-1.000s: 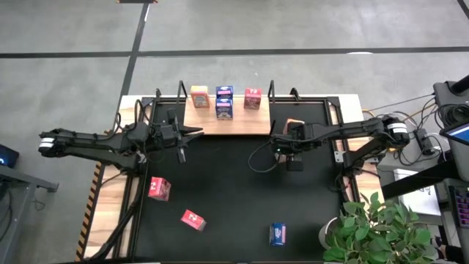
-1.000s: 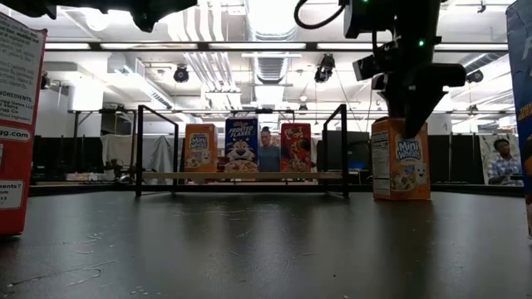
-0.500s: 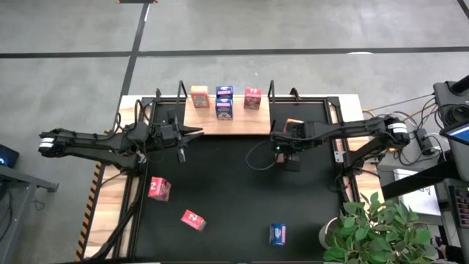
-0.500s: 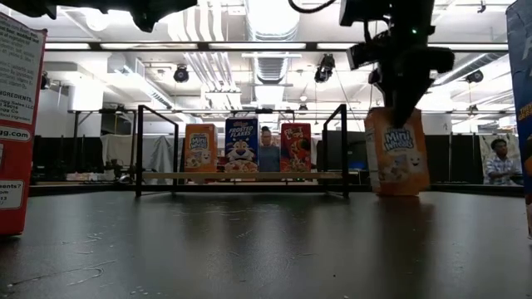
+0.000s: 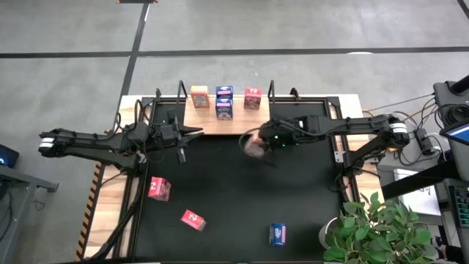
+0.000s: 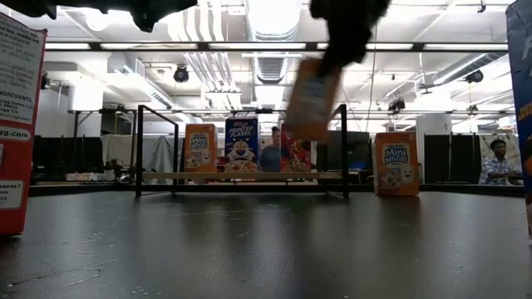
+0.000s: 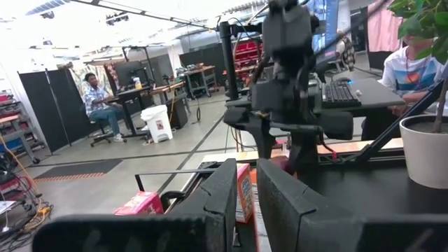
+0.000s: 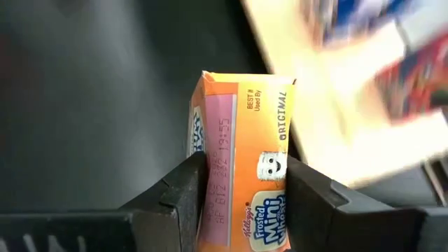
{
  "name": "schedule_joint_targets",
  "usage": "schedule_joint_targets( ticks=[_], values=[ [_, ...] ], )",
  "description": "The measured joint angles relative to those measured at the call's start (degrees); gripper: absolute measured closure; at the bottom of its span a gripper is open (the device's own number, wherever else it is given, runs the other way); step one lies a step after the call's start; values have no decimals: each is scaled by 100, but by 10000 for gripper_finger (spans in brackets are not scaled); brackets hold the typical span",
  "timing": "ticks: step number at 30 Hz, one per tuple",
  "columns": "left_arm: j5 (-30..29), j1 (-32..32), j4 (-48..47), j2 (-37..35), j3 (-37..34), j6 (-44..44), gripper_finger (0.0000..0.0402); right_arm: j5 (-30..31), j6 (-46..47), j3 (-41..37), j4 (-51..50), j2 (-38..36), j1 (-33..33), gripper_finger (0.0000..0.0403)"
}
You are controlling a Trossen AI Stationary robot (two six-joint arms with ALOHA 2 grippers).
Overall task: Stack cereal on shelf
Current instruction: Put the bottom orange cereal box on the shelf aligned with other orange cereal box
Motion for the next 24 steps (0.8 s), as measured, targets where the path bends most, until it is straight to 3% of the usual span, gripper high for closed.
schedule_joint_targets(
  ticks=[6,9,14,24],
  values=[
    [0,0,-1,-22,0,108,361,32,-559,259,1505,262,-2,263],
    [0,1,-40,-131,0,192,361,38,-924,574,1800,539,-13,267],
    [-2,1,-381,-557,-1,196,361,35,-1287,1405,1735,1254,-69,271],
    [-2,1,-831,-1184,-74,170,361,180,-1938,3513,676,2882,-410,271]
  ],
)
